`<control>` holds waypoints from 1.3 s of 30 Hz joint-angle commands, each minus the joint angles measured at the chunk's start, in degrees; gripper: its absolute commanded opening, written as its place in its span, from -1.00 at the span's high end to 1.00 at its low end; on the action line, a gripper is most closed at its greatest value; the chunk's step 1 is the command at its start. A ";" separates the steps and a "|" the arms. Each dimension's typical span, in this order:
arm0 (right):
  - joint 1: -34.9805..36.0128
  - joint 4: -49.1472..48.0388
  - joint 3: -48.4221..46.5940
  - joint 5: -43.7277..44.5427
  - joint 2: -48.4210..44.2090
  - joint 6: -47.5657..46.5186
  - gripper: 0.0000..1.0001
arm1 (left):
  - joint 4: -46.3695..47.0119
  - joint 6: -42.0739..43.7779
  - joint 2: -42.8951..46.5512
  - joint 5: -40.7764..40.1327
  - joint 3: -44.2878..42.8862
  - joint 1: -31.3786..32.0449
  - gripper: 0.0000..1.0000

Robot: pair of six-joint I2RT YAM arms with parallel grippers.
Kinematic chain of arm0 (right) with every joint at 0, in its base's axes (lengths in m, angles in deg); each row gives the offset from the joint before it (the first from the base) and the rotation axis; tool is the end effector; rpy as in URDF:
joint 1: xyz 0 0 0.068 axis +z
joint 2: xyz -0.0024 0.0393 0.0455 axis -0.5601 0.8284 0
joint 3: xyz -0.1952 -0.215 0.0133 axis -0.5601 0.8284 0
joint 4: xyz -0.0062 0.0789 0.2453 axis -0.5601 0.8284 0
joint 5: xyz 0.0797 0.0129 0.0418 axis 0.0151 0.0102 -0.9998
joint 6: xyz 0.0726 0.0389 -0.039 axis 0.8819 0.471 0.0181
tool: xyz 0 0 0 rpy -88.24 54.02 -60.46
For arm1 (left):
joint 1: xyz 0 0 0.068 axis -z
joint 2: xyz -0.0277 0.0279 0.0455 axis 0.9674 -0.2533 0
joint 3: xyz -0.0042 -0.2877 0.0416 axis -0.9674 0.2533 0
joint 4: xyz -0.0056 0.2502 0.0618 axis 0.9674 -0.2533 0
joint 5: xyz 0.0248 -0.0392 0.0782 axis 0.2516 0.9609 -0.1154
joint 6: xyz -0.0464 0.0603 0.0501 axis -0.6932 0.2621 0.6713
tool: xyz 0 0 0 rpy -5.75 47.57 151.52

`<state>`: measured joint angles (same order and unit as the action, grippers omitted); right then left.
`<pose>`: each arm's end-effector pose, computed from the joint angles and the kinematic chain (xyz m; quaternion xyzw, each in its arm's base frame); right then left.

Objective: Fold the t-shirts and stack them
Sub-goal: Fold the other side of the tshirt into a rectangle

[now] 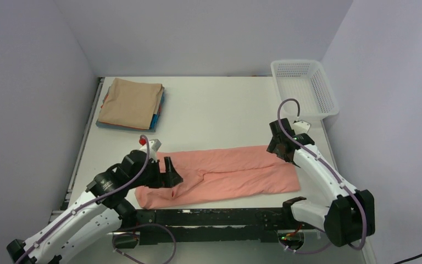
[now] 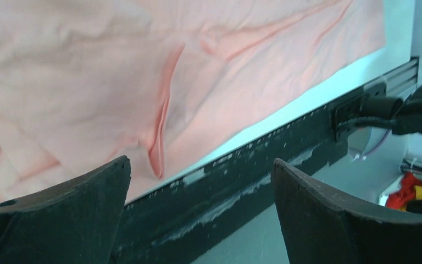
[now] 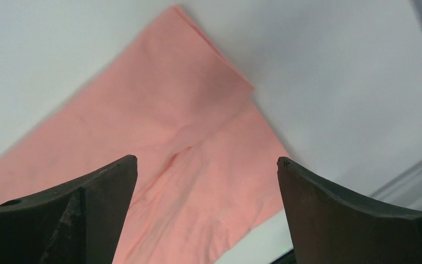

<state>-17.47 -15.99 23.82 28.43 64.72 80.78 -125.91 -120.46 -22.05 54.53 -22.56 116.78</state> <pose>0.2073 0.0137 0.2074 0.2750 0.9031 -0.1727 0.2808 0.0921 -0.0948 0.2171 -0.0004 0.9123 -0.3180 0.2581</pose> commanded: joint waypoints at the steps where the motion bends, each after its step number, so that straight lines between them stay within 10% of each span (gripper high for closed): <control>1: -0.21 -11.92 1.55 -13.43 -5.42 -9.23 -1.00 | 10.50 4.43 -8.50 -5.12 -2.75 0.27 -0.99; 12: -0.22 -15.19 3.51 -21.22 -5.00 -11.37 -1.00 | 24.75 9.05 -34.31 6.41 -3.43 2.86 -0.99; 27: -0.25 -15.66 5.41 -19.48 -7.59 -12.58 -1.00 | 24.46 13.13 -34.81 10.55 -4.74 20.43 -0.99; 39: -0.24 -16.19 5.15 -22.88 -8.22 -14.26 -1.00 | 22.66 9.53 -36.70 0.24 -11.01 21.65 -0.99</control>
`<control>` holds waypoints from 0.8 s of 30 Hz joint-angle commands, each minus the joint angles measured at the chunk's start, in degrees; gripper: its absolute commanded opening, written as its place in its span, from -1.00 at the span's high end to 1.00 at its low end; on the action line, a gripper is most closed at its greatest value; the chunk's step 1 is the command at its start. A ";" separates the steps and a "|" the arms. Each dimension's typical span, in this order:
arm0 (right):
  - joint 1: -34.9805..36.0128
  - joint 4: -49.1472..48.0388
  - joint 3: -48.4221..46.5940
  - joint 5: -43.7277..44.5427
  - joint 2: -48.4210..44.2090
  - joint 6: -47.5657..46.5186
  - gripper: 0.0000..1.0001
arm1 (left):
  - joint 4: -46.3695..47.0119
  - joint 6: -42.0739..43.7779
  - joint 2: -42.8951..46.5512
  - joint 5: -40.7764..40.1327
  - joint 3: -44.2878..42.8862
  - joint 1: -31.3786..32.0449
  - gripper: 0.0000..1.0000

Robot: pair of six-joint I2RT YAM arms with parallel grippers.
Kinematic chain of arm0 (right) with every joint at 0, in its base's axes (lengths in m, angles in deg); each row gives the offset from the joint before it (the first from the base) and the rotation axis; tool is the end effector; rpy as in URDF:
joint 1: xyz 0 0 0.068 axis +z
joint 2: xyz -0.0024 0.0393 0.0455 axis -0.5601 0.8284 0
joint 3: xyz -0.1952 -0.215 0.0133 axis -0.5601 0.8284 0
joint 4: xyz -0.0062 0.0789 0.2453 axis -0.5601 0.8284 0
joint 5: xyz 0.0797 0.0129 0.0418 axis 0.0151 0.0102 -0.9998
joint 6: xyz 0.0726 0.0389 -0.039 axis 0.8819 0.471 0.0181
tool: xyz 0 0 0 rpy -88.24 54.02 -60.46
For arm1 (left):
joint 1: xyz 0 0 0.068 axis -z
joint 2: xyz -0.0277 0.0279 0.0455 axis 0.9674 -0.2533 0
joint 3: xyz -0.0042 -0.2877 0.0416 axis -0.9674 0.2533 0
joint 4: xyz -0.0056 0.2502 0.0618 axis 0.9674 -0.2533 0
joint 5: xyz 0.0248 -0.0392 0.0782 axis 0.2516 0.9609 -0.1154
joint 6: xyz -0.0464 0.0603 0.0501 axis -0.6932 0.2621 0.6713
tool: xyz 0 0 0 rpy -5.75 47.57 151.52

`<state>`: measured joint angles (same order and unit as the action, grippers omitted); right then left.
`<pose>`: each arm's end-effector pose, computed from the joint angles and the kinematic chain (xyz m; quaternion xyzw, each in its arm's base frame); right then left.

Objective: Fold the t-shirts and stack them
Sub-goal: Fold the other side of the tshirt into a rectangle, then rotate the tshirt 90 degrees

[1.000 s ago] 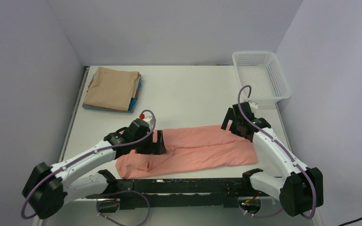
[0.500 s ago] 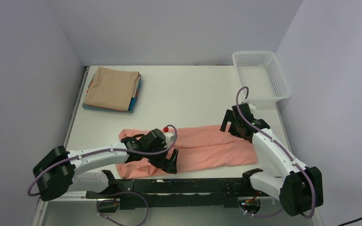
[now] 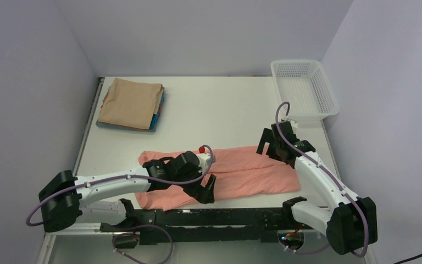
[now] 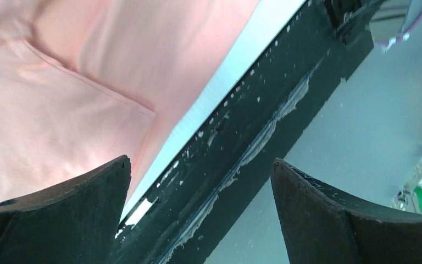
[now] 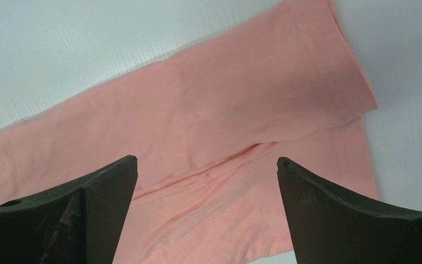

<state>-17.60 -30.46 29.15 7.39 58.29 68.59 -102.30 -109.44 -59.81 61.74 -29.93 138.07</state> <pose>0.2123 0.0431 0.2053 0.1663 0.9356 0.0195 0.3108 0.0992 -0.2365 0.1944 0.2757 0.8881 -0.3376 0.1461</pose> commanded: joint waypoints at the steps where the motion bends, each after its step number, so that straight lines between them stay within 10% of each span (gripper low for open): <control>1: 0.02 -2.05 -0.11 -2.69 -2.13 -2.75 -1.00 | -2.86 -2.70 2.23 -10.01 -3.39 0.21 -0.99; 6: 0.05 -6.61 1.96 -10.44 -3.85 -4.70 -1.00 | -9.19 -13.43 11.17 -19.34 3.48 -8.40 -0.99; 12: 0.76 -17.05 5.03 -23.33 2.79 -3.53 -1.00 | 8.65 -15.44 14.92 -13.35 15.22 -24.64 -0.99; 24: 3.95 -16.87 8.42 -24.39 13.18 -0.54 -1.00 | 17.21 -10.12 -25.84 -9.92 -9.18 -37.02 -0.99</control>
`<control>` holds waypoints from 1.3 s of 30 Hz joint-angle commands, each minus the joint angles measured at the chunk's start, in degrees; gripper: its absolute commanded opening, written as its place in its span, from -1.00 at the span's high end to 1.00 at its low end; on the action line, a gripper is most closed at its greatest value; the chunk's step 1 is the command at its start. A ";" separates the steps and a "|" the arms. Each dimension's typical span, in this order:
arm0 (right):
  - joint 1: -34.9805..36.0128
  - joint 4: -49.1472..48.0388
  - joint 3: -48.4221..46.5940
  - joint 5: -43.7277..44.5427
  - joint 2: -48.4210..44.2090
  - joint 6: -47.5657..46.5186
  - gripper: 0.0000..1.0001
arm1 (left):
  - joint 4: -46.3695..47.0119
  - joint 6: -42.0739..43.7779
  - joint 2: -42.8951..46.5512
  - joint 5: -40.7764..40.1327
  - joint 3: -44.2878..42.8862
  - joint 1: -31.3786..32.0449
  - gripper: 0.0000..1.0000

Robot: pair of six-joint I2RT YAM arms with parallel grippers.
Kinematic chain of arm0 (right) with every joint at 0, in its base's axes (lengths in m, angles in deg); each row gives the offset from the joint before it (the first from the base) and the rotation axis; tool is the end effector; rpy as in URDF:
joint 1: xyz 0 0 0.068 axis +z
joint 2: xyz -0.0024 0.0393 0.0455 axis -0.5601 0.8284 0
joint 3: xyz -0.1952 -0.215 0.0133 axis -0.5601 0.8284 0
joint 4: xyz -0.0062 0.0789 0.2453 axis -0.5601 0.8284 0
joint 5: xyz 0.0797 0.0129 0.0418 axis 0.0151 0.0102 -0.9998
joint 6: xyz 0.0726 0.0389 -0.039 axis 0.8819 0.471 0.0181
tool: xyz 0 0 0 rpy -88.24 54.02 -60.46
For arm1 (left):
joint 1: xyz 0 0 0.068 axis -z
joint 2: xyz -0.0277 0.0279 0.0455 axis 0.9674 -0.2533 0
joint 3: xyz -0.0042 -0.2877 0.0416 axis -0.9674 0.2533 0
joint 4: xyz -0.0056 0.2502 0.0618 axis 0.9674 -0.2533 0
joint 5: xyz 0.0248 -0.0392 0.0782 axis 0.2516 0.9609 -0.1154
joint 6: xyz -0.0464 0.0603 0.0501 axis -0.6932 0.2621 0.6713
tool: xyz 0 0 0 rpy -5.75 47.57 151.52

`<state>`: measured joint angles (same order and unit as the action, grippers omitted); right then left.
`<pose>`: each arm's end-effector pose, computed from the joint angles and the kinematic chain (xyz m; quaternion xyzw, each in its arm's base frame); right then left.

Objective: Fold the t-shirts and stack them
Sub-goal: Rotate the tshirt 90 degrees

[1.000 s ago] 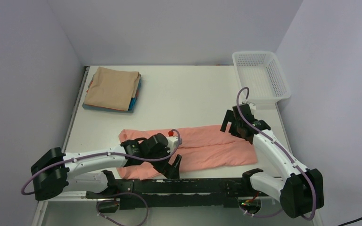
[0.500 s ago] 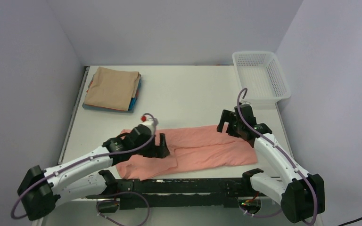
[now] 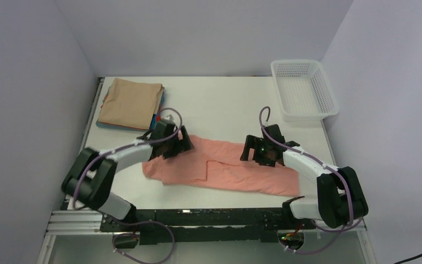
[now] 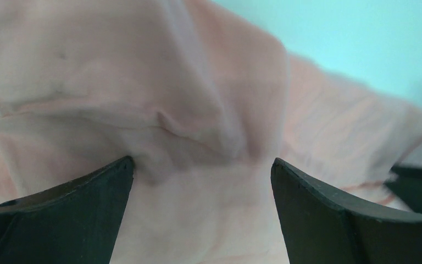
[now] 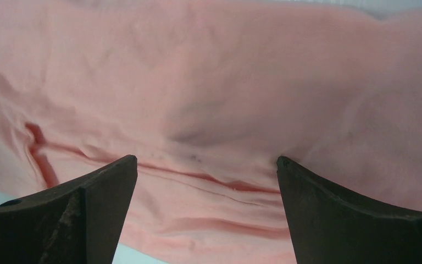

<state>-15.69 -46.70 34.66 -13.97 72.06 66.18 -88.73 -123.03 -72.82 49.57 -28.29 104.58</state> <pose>0.2329 0.0894 0.1453 0.0796 0.9581 0.1710 0.2157 0.2535 -0.1455 0.1490 -0.1405 0.9287 -0.2257 0.2587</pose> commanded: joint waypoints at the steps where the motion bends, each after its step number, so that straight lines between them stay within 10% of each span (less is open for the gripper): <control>1: 2.99 -0.35 3.51 -3.66 -0.63 2.37 -1.00 | 2.95 4.63 -17.28 2.83 -16.29 -3.88 -0.99; 11: 27.41 -4.40 2.92 -12.79 2.42 9.43 -1.00 | -10.39 3.92 -64.58 20.83 -85.08 -2.71 -0.99; 21: 34.14 -10.53 -4.76 -9.12 12.43 12.85 -1.00 | 2.72 -13.72 -76.47 25.90 -94.92 -1.89 -0.99; 39: 34.12 1.46 7.30 21.14 -25.33 30.43 -1.00 | 5.16 -21.83 -80.97 18.04 -105.03 -6.25 -0.99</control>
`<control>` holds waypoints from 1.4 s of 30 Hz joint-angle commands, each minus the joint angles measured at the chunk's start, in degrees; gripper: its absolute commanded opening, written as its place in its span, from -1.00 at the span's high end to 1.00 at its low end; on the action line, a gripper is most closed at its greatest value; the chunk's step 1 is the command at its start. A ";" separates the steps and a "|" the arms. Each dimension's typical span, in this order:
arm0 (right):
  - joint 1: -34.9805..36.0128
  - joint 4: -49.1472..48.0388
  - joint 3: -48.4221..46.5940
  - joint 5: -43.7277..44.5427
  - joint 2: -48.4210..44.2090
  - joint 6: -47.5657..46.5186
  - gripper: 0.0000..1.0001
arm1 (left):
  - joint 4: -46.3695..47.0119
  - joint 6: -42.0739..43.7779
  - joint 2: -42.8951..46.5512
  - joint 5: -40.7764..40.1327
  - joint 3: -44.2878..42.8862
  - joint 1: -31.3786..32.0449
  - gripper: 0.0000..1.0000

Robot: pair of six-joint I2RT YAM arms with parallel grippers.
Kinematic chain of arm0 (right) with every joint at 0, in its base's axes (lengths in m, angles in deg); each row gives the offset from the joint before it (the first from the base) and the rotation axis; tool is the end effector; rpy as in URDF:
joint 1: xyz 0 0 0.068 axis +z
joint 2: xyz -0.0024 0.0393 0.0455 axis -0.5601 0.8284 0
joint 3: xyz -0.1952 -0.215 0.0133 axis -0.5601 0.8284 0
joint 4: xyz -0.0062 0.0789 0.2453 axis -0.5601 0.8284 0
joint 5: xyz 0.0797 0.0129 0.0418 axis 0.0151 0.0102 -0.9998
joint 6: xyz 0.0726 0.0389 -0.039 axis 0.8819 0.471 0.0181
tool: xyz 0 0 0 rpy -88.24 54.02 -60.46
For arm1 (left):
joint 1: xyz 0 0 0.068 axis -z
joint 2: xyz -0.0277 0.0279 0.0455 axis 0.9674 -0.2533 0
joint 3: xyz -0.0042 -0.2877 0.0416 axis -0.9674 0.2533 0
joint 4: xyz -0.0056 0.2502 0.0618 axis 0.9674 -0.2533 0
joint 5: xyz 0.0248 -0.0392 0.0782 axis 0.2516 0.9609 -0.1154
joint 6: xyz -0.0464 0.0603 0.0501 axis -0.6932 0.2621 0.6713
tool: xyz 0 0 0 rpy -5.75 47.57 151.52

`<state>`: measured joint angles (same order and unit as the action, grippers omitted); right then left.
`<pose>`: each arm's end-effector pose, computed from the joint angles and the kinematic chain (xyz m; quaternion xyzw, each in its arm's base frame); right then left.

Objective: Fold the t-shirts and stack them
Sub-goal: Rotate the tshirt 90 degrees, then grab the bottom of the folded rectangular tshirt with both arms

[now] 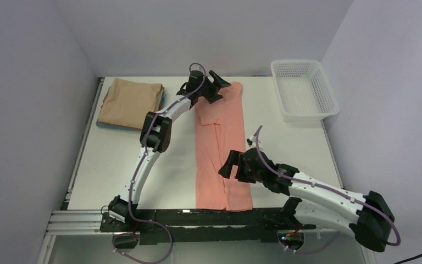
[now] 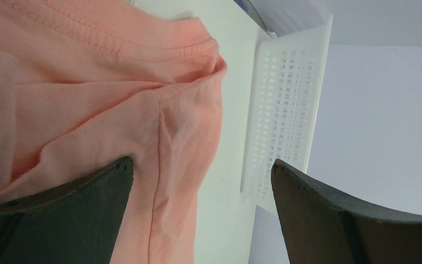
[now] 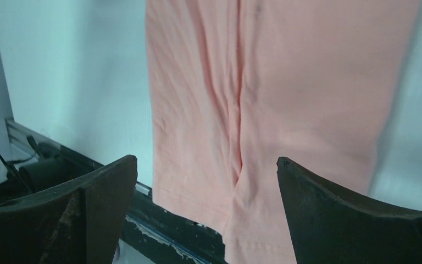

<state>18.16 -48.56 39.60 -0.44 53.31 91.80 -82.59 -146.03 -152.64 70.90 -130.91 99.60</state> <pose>0.1398 0.1676 0.1897 0.0471 0.9160 0.2942 0.2686 0.5999 -0.3062 0.1200 -0.2089 0.7876 -0.5210 0.2540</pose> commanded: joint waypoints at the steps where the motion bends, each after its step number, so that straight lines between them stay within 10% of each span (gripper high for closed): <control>1: 0.20 3.44 2.96 8.10 -8.03 5.09 -1.00 | -1.60 3.45 -0.17 -2.64 -2.96 -1.25 -0.99; 15: -0.98 22.87 -4.89 11.61 -5.18 6.35 -1.00 | -17.61 38.04 50.28 -1.82 33.00 5.19 -0.99; 26: -2.97 33.38 -5.18 1.54 -7.23 1.65 -1.00 | -23.92 30.58 86.92 -17.20 89.89 24.52 -0.99; 42: -3.42 27.63 3.15 -4.55 -9.11 6.76 -0.71 | -12.76 17.65 89.26 -4.41 109.33 36.59 -0.48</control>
<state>14.86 -18.15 42.29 -3.04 45.83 97.02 -99.62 -124.78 -60.82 63.88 -21.23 134.50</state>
